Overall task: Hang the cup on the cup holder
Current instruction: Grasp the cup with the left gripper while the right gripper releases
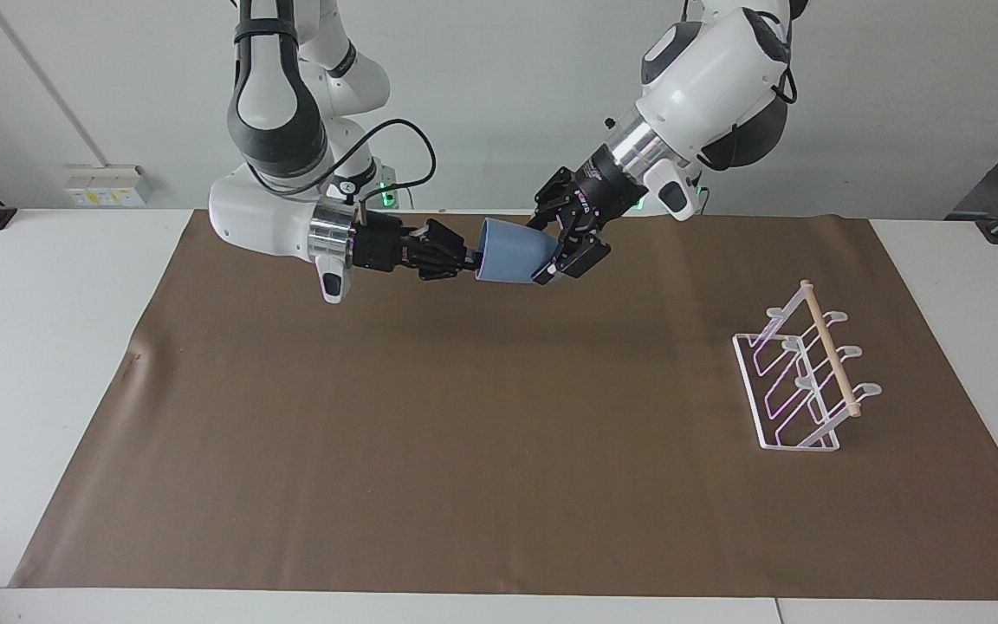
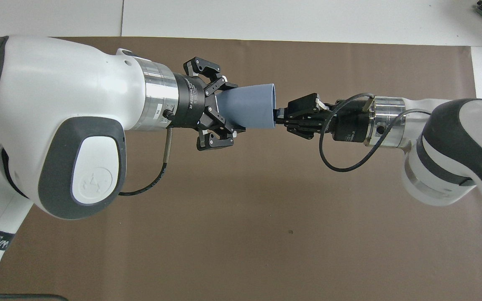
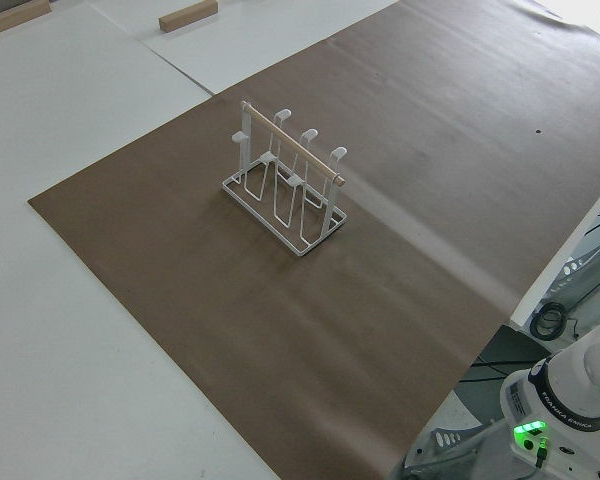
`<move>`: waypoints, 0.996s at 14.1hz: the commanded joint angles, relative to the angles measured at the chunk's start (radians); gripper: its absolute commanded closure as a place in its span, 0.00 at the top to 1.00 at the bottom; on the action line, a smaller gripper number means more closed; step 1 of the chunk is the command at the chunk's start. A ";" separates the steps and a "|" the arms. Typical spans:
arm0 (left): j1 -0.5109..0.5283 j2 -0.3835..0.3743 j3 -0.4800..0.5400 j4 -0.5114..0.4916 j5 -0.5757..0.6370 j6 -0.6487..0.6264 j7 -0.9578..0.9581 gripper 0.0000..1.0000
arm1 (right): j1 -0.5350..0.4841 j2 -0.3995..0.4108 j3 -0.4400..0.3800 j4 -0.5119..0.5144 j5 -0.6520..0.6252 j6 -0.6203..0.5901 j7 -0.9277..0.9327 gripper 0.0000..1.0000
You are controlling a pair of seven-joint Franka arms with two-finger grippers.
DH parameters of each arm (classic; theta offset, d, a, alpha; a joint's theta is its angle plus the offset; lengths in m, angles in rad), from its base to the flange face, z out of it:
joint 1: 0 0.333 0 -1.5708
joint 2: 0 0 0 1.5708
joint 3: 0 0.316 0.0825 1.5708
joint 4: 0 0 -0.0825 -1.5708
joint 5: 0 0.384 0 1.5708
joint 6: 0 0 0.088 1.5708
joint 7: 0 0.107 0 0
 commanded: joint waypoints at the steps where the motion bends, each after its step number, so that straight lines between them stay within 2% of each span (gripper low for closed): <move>1: -0.003 -0.018 0.017 -0.019 0.048 0.004 0.031 0.00 | -0.008 -0.031 0.006 -0.031 0.028 0.002 -0.005 0.26; 2: -0.003 -0.026 0.017 -0.023 0.081 0.004 0.037 0.00 | -0.008 -0.031 0.006 -0.031 0.028 0.002 -0.005 0.40; 5: 0.005 -0.031 0.018 -0.032 0.106 -0.010 0.066 0.00 | -0.009 -0.031 0.006 -0.031 0.017 0.000 -0.004 0.43; 8: 0.029 -0.043 0.017 -0.033 0.186 -0.082 0.103 0.00 | -0.020 -0.031 0.004 -0.033 -0.029 -0.004 -0.001 0.47; 9: 0.034 -0.044 0.018 -0.038 0.222 -0.111 0.130 0.00 | -0.026 -0.028 0.004 -0.031 -0.084 -0.007 -0.004 0.63; 10: 0.038 -0.051 0.018 -0.044 0.271 -0.133 0.172 0.00 | -0.032 -0.028 0.004 -0.031 -0.139 -0.006 -0.010 1.00; 12: 0.076 -0.066 0.018 -0.076 0.310 -0.136 0.219 0.00 | -0.032 -0.025 0.003 -0.019 -0.253 0.003 -0.010 1.00; 14: 0.113 -0.084 0.018 -0.116 0.370 -0.136 0.281 0.00 | -0.032 -0.024 0.003 0.016 -0.462 0.020 -0.001 1.00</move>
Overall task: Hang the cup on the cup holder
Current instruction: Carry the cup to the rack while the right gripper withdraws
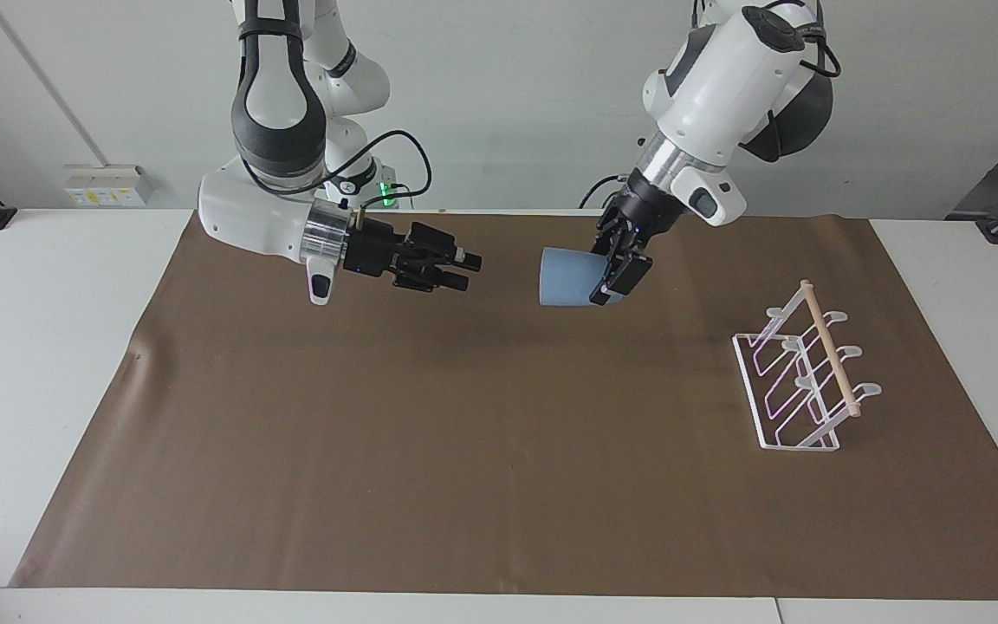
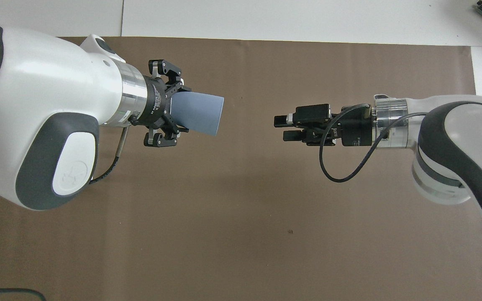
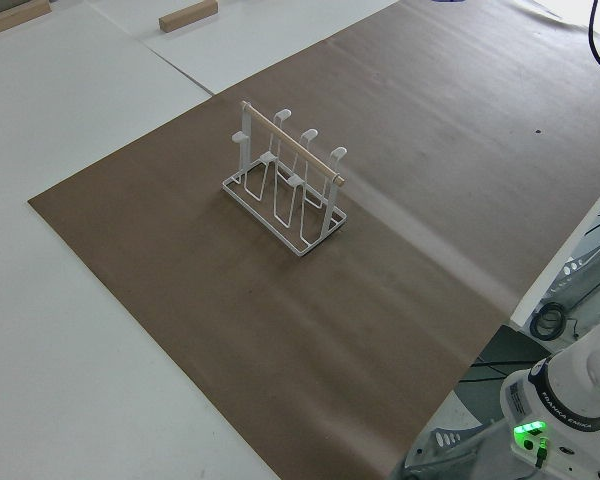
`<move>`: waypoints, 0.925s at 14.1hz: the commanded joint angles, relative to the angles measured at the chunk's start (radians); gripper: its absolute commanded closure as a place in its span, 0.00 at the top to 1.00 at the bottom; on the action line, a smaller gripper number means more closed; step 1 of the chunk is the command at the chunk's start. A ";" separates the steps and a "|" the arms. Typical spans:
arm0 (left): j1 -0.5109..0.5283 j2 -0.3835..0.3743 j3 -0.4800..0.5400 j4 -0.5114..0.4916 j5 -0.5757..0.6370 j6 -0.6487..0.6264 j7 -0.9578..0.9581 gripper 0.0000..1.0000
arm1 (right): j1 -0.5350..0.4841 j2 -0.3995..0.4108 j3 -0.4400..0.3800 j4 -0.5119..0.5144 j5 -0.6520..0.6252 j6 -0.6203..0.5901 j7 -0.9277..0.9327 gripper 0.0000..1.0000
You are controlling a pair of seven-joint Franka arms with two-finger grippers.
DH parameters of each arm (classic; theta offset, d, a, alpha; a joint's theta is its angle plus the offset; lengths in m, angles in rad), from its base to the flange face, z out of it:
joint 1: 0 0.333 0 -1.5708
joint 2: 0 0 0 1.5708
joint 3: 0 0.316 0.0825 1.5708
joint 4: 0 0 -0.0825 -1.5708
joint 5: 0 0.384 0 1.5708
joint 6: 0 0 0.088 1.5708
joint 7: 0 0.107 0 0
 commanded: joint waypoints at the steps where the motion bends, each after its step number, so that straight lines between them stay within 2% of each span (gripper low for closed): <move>1: 0.064 -0.064 -0.002 -0.094 0.088 -0.010 0.063 0.00 | -0.008 -0.017 0.005 0.032 -0.248 0.043 0.002 1.00; 6: 0.148 -0.103 -0.002 -0.183 0.220 0.004 0.219 0.00 | -0.008 -0.017 -0.001 0.040 -0.624 0.198 0.007 1.00; 9: 0.153 -0.106 -0.002 -0.243 0.425 0.065 0.222 0.00 | -0.010 -0.016 -0.001 0.044 -0.905 0.215 0.028 1.00; 11: 0.155 -0.086 -0.002 -0.248 0.519 0.071 0.207 0.00 | -0.017 -0.014 -0.001 0.069 -1.062 0.213 0.033 1.00; 13: 0.156 -0.074 -0.002 -0.246 0.635 0.074 0.100 0.00 | -0.048 -0.020 -0.002 0.081 -1.128 0.210 0.034 1.00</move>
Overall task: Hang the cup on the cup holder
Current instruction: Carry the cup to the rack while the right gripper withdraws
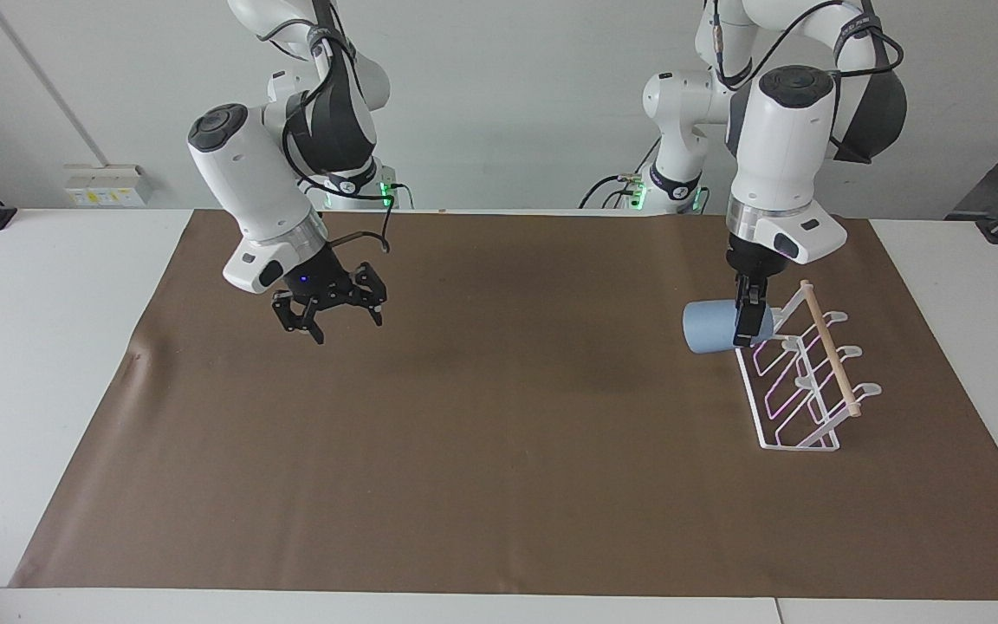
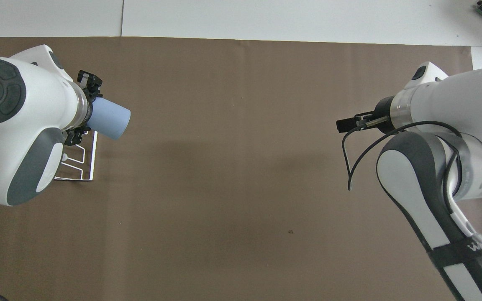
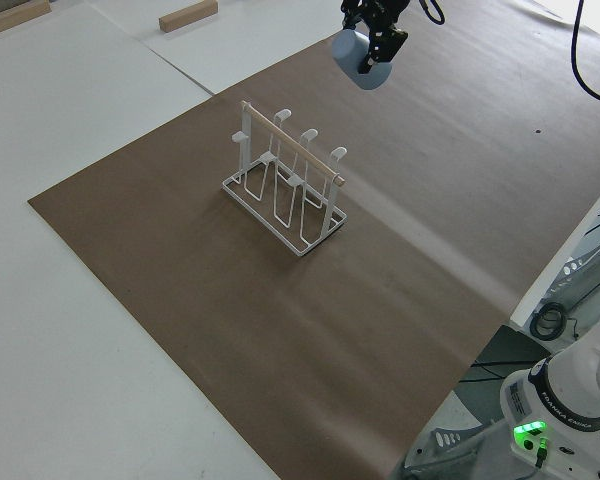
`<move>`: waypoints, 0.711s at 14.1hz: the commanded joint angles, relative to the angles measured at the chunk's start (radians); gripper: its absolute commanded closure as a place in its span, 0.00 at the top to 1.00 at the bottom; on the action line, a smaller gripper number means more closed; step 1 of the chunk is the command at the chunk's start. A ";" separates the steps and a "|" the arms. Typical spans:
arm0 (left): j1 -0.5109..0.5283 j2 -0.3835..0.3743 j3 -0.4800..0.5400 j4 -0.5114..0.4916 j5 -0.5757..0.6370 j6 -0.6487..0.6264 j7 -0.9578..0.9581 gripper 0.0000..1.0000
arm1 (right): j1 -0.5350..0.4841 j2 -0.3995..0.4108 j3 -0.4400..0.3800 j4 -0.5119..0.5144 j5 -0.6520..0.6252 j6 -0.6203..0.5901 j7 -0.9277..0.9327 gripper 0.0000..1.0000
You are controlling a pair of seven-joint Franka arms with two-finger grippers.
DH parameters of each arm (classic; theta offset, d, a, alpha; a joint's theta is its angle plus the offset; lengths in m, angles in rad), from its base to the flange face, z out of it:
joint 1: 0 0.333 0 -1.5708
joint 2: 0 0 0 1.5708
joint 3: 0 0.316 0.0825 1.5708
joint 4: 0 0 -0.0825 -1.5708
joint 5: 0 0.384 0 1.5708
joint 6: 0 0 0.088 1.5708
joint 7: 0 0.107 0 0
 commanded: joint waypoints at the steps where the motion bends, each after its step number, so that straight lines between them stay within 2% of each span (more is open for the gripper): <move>1: 0.007 0.007 -0.006 -0.024 0.200 0.038 -0.151 0.00 | -0.050 -0.015 0.002 0.019 -0.070 -0.005 0.011 1.00; 3: 0.010 0.017 -0.005 -0.015 0.288 0.036 -0.197 0.00 | -0.100 -0.021 0.004 0.057 -0.071 -0.024 0.011 1.00; 7: 0.013 0.050 -0.005 -0.015 0.487 0.016 -0.303 0.00 | -0.119 -0.059 -0.016 0.071 -0.082 -0.057 0.039 1.00; 10: 0.042 0.063 -0.003 0.005 0.533 0.015 -0.303 0.00 | -0.143 -0.079 -0.018 0.157 -0.094 -0.207 0.075 1.00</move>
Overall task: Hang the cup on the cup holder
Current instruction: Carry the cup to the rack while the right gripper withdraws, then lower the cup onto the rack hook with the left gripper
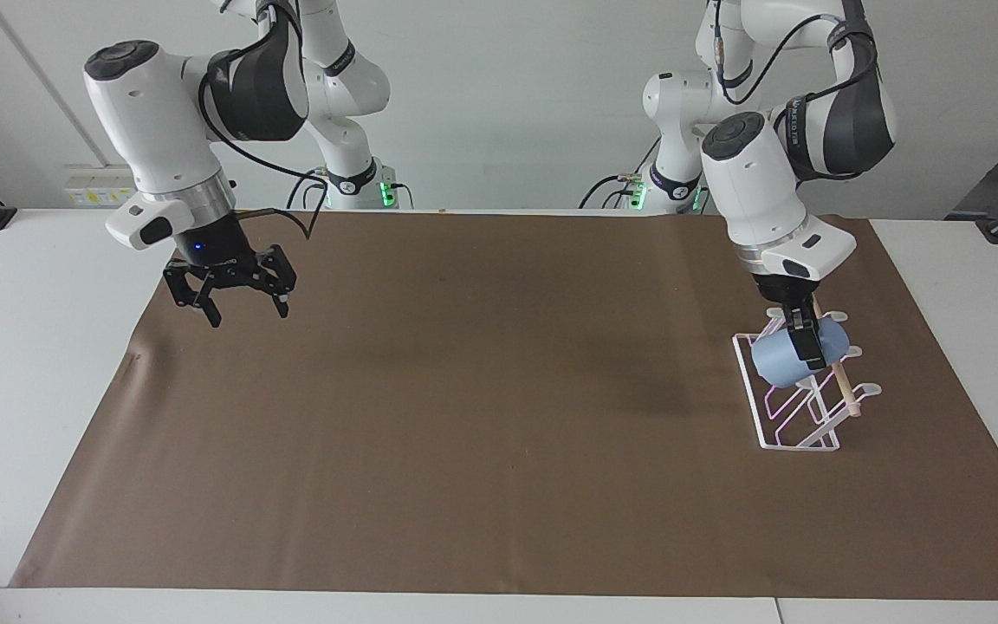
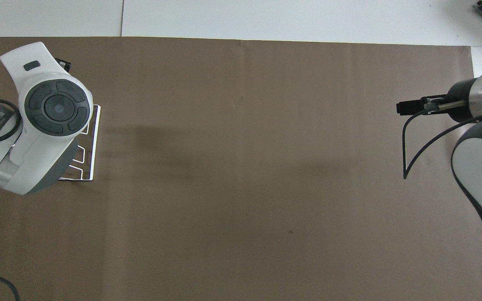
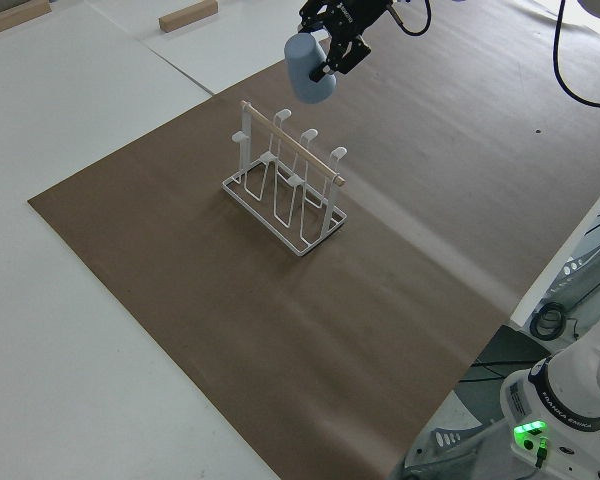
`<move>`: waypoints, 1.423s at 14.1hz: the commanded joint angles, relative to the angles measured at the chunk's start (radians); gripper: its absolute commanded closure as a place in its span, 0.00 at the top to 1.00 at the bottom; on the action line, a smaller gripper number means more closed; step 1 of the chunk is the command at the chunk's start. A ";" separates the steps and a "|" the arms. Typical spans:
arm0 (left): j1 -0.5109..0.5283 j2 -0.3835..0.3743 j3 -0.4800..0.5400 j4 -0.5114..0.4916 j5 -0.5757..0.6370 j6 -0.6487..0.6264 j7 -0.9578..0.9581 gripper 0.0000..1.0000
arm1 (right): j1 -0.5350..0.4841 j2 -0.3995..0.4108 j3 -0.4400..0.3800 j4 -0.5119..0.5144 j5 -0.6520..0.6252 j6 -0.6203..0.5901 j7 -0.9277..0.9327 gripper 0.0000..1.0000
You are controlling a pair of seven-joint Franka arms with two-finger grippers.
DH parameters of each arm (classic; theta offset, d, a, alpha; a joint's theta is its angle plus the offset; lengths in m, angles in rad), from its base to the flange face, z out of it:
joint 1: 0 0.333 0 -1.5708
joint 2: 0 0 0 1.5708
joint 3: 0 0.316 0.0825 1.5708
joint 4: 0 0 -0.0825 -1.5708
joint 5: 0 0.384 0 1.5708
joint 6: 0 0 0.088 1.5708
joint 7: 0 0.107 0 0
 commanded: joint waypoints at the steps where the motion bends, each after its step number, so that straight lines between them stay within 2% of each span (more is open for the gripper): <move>1: 0.036 0.014 -0.007 0.010 0.063 0.000 -0.012 0.00 | -0.030 -0.012 0.008 0.097 -0.031 -0.139 0.062 1.00; 7: 0.064 0.036 -0.009 -0.013 0.094 0.038 -0.014 0.00 | -0.067 -0.015 0.008 0.230 -0.099 -0.368 0.072 1.00; 10: 0.062 0.065 -0.009 -0.013 0.134 0.043 -0.015 0.00 | -0.066 -0.068 0.011 0.134 -0.104 -0.359 0.174 1.00; 13: 0.062 0.083 -0.009 -0.013 0.137 0.052 -0.012 0.00 | -0.070 -0.078 0.012 0.123 -0.102 -0.359 0.178 1.00; 14: 0.061 0.082 -0.009 -0.013 0.138 0.049 -0.008 0.06 | -0.078 -0.078 0.009 0.122 -0.102 -0.354 0.179 1.00; 16: 0.049 0.082 -0.010 -0.009 0.134 0.038 -0.003 0.92 | -0.084 -0.087 0.012 0.109 -0.104 -0.371 0.153 1.00; 17: 0.044 0.082 -0.010 -0.008 0.128 0.032 -0.005 1.00 | -0.083 -0.087 0.012 0.112 -0.107 -0.386 0.151 1.00; 20: 0.038 0.082 -0.015 -0.005 0.125 0.032 0.001 1.00 | -0.090 -0.057 0.014 0.167 -0.087 -0.435 0.217 1.00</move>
